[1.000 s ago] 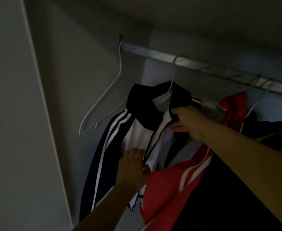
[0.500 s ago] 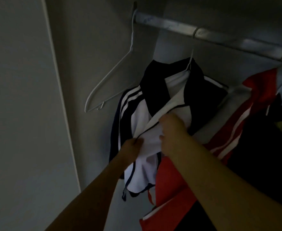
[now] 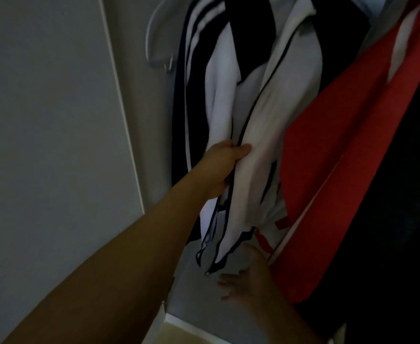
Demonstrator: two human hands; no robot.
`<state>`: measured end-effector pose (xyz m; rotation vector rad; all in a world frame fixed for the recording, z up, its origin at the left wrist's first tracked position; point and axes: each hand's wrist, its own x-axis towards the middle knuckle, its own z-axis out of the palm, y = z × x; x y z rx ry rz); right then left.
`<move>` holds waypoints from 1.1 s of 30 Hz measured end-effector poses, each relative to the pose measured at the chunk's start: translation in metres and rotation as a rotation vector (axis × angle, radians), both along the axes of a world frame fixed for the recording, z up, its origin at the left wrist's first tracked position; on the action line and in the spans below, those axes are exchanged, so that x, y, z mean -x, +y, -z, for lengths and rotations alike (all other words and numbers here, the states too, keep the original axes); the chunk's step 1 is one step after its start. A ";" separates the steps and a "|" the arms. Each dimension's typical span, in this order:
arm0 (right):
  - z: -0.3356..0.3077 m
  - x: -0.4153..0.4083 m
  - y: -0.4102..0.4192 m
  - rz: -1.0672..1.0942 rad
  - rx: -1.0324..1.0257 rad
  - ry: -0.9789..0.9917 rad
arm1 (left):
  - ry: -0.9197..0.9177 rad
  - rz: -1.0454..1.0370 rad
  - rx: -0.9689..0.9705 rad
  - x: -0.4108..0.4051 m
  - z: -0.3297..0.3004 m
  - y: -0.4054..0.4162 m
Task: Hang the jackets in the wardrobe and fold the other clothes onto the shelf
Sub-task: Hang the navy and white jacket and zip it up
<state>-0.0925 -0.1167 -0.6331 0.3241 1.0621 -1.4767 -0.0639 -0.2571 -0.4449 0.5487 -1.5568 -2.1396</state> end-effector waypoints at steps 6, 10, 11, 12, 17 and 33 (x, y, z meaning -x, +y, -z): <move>0.070 0.017 -0.029 0.224 0.336 0.135 | 0.097 0.009 0.105 0.004 0.072 0.002; 0.084 0.039 -0.045 0.320 0.351 0.319 | 0.008 -0.204 0.133 -0.009 0.136 -0.002; 0.089 0.041 -0.043 0.329 0.339 0.320 | -0.031 -0.288 0.084 -0.016 0.163 -0.002; 0.093 0.042 -0.039 0.330 0.352 0.330 | -0.089 -0.362 0.019 -0.024 0.193 -0.002; 0.092 0.044 -0.015 0.327 0.517 0.465 | -0.602 -0.311 -0.298 -0.044 0.336 -0.004; 0.089 0.055 0.044 0.074 0.570 0.765 | -0.143 -0.227 -0.629 0.053 0.363 -0.013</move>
